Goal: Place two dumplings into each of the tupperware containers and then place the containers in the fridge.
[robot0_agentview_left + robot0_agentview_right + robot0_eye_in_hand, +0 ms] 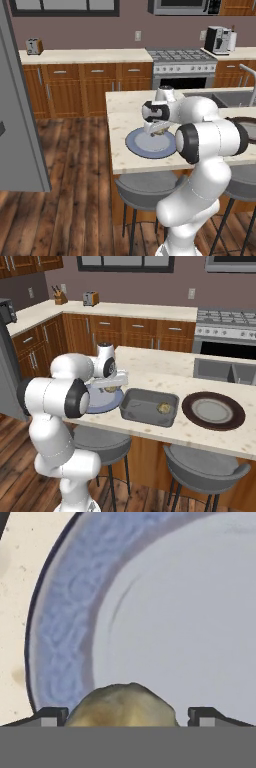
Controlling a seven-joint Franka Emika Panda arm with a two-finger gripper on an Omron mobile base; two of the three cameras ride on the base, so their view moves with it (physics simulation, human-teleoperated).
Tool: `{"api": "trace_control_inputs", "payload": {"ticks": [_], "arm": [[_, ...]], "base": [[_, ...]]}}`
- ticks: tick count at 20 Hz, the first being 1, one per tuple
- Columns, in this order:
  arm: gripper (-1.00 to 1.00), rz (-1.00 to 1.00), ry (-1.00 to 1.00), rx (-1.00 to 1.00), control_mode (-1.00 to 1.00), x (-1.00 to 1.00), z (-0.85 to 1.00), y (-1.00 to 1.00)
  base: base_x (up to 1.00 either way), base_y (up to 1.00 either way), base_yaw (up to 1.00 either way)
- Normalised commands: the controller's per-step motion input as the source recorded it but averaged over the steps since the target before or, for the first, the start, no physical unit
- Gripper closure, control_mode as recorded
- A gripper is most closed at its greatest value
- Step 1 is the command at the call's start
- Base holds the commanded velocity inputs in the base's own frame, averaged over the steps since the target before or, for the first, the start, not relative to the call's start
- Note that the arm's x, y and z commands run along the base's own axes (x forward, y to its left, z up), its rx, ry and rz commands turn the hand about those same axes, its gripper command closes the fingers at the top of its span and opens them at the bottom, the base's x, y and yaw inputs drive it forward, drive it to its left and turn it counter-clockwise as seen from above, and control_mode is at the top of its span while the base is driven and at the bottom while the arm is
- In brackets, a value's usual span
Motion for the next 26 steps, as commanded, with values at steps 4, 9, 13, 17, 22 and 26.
{"api": "trace_control_inputs", "payload": {"ticks": [4,9,13,17,22,26], "arm": [[1.00,0.00,0.00,0.00,-1.00,-0.22,0.01,0.00],[1.00,-0.01,0.00,-0.01,-1.00,-0.61,0.70,-0.11],[1.00,-0.14,-0.10,-0.03,-1.00,-0.97,1.00,-0.78],[1.00,-0.21,-0.05,0.00,-1.00,-1.00,0.86,-1.00],[1.00,-0.27,0.02,0.00,-1.00,-0.60,0.39,-1.00],[1.00,-0.20,0.11,0.00,-1.00,0.06,-0.40,-0.74]], "base": [[0.00,0.00,0.00],[0.00,0.00,0.00],[0.00,0.00,0.00],[0.00,0.00,0.00],[0.00,0.00,0.00],[0.00,0.00,0.00]]}}
